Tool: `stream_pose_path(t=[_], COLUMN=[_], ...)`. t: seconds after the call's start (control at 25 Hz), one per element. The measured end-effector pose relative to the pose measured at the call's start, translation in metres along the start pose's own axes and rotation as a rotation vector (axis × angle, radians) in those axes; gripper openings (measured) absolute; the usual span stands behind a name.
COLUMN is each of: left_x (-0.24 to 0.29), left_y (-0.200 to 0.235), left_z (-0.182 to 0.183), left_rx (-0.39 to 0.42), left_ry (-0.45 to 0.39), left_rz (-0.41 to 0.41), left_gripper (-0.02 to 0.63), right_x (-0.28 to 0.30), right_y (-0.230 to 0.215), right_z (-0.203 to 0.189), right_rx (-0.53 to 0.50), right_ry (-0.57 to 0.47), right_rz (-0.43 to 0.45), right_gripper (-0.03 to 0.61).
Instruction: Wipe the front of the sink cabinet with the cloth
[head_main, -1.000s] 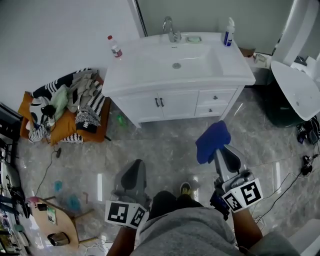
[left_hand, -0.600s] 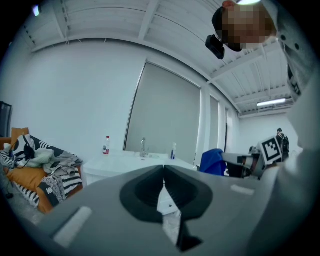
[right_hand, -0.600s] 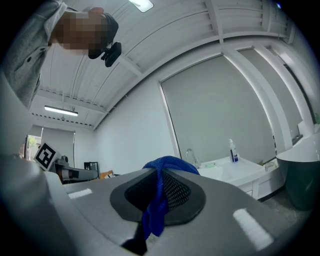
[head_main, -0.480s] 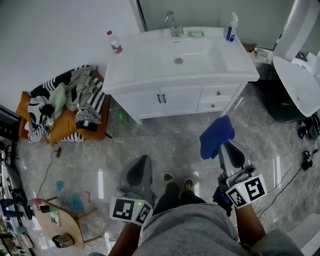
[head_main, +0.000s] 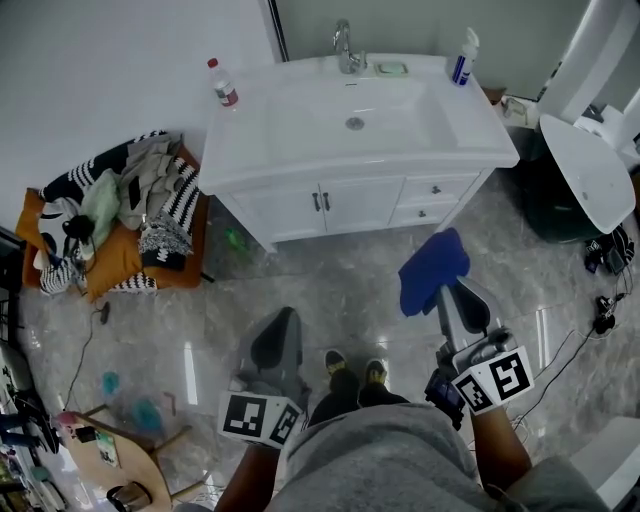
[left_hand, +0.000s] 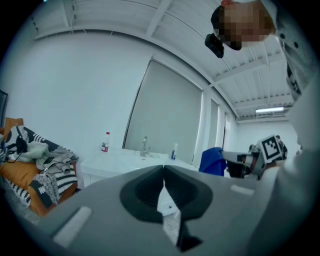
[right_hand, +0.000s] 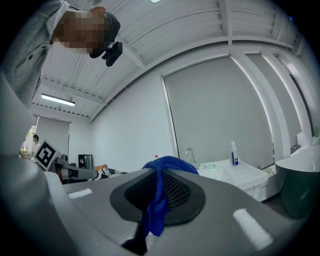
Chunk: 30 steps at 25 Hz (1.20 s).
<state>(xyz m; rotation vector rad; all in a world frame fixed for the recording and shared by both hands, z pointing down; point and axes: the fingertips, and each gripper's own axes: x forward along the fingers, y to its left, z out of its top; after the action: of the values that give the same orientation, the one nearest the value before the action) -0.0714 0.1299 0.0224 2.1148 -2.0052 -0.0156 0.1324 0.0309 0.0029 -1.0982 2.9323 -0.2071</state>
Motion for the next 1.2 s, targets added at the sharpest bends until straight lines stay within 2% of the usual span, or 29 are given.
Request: stream_pose_path(t=[0.72, 0.96, 1.2], left_x=[0.019, 0.024, 0.031], left_y=[0.073, 0.074, 0.066], left_z=[-0.005, -0.004, -0.005], left_rx=[-0.047, -0.055, -0.052], left_ry=[-0.006, -0.008, 0.006], left_rz=[-0.031, -0.042, -0.032], left_gripper=[0.012, 0.014, 0.012], right_x=[0.065, 0.069, 0.049], right_y=[0.023, 0.011, -0.042], right_z=[-0.008, 0.012, 0.027], right_rx=[-0.088, -0.246, -0.408], right_ry=[0.058, 0.078, 0.133], right_rz=[-0.045, 0.016, 0.033], right_gripper=[0.028, 0.028, 0.028])
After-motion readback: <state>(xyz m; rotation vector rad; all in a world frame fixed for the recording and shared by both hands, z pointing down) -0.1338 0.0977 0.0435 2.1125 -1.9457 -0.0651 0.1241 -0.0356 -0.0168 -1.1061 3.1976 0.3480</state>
